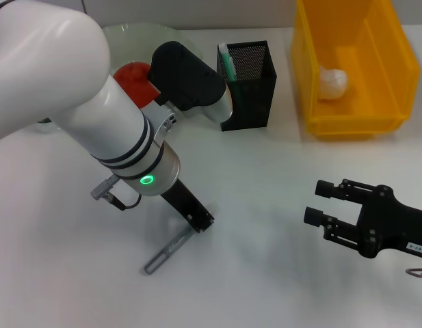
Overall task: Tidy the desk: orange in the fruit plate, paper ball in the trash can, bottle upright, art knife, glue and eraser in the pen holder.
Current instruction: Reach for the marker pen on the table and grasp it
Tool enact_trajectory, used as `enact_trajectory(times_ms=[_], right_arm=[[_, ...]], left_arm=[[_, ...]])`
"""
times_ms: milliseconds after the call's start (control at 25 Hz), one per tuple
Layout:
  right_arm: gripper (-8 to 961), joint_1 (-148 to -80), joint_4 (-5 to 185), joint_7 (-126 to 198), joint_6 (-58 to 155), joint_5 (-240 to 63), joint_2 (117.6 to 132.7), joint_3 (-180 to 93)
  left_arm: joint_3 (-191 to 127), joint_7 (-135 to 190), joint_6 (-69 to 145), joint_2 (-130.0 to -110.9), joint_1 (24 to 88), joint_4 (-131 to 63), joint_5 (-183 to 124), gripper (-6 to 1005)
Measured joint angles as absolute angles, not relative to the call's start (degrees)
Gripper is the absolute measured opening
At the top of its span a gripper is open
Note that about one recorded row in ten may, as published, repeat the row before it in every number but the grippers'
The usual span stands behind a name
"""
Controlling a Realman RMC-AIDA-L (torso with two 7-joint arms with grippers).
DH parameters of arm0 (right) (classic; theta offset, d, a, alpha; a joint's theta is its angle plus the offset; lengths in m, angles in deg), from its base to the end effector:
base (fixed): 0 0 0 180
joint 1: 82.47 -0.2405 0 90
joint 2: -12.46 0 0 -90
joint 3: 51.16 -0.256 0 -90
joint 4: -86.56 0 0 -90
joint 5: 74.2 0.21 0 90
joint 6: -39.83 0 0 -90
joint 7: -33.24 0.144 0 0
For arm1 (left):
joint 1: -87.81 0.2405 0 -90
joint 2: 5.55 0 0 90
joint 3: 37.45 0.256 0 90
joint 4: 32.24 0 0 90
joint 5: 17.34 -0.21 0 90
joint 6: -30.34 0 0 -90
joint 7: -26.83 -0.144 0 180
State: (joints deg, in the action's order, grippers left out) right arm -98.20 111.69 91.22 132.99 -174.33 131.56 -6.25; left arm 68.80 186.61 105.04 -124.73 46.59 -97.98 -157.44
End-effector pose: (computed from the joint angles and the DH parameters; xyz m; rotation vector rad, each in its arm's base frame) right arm 0.3131 0.2385 -0.0266 -2.5749 0.6223 0.9304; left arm -0.1499 0.3308 -0.1006 -2.7264 -0.8275 0.6220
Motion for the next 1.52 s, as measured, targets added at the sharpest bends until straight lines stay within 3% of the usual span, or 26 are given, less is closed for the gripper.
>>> enact_trajectory(times_ms=[640,1520], right_arm=[[573,-98.4,111.7,91.3,132.9,-174.3,131.55,-6.2],[573,-98.2,111.7,91.4,132.9,-174.4,131.48,-6.2]], left_arm=[[69.3,186.6,104.2,-124.73,46.4,-97.3,-157.4,241],[70.2,186.7,103.6,-124.73,45.8,-97.2,-156.3,149]])
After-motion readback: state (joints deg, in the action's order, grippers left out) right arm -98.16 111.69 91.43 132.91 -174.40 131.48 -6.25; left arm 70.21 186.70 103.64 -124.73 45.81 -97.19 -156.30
